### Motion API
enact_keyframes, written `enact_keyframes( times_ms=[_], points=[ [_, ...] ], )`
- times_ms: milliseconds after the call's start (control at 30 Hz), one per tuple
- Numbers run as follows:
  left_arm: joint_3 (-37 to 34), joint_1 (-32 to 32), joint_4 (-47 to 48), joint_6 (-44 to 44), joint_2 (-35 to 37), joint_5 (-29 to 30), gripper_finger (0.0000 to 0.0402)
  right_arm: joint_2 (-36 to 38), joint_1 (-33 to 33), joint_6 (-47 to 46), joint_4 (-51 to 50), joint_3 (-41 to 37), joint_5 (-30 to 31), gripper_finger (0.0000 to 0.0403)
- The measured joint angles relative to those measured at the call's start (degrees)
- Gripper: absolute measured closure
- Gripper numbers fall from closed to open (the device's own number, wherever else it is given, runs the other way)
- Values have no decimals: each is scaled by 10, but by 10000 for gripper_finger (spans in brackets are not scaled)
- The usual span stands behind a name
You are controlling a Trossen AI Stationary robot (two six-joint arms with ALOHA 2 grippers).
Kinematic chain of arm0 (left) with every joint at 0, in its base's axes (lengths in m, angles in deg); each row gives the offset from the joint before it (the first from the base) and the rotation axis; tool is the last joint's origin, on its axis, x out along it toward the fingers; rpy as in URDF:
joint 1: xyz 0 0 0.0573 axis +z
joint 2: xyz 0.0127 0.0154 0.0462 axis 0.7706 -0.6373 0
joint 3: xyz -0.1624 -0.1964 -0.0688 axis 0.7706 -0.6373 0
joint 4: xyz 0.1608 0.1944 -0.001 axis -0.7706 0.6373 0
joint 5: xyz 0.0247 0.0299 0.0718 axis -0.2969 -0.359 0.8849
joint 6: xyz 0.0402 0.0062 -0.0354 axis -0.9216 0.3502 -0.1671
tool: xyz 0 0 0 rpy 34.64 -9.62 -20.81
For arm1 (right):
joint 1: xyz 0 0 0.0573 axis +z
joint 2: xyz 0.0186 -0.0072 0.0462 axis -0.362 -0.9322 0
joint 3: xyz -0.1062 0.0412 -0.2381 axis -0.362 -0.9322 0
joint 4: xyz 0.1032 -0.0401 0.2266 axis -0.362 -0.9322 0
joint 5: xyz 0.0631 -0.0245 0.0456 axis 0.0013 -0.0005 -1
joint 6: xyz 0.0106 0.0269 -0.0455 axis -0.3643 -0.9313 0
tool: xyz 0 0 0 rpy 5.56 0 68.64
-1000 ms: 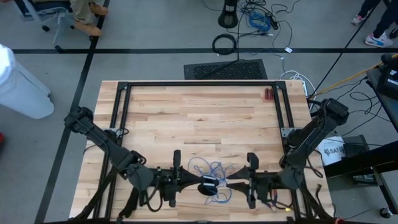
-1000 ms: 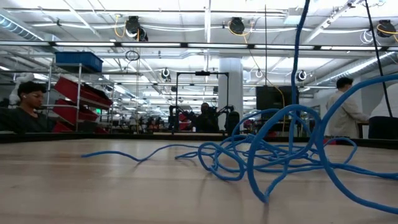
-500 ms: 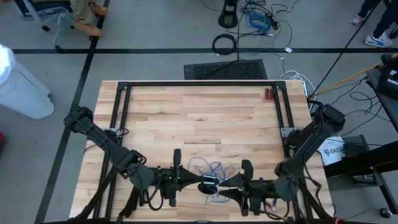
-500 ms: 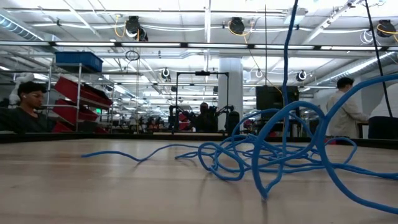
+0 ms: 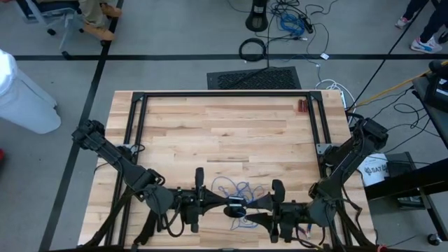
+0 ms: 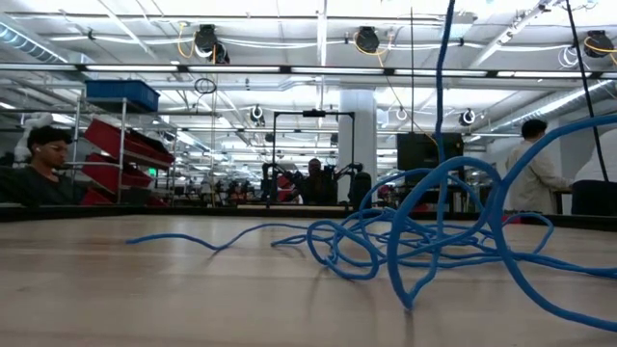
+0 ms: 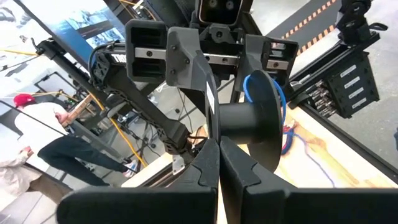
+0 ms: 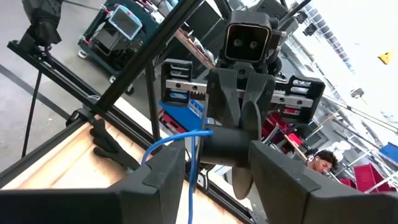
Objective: Coil cords
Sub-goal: Coil the blue wire onto the black spool
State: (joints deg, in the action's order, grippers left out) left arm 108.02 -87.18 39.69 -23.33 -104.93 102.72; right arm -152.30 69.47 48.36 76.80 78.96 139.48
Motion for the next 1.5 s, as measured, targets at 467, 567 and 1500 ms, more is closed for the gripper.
enact_keyframes(
  times_ms=[467,567,1500],
  points=[
    [0,-2,0,0,-1,4,400,3,4,-50,-12,14,38,240],
    [0,-1,-2,0,-1,-4,400,3,-5,-74,-26,14,23,241],
    [-1,-4,-6,14,-1,13,358,0,-24,-80,-51,14,50,402]
  ],
)
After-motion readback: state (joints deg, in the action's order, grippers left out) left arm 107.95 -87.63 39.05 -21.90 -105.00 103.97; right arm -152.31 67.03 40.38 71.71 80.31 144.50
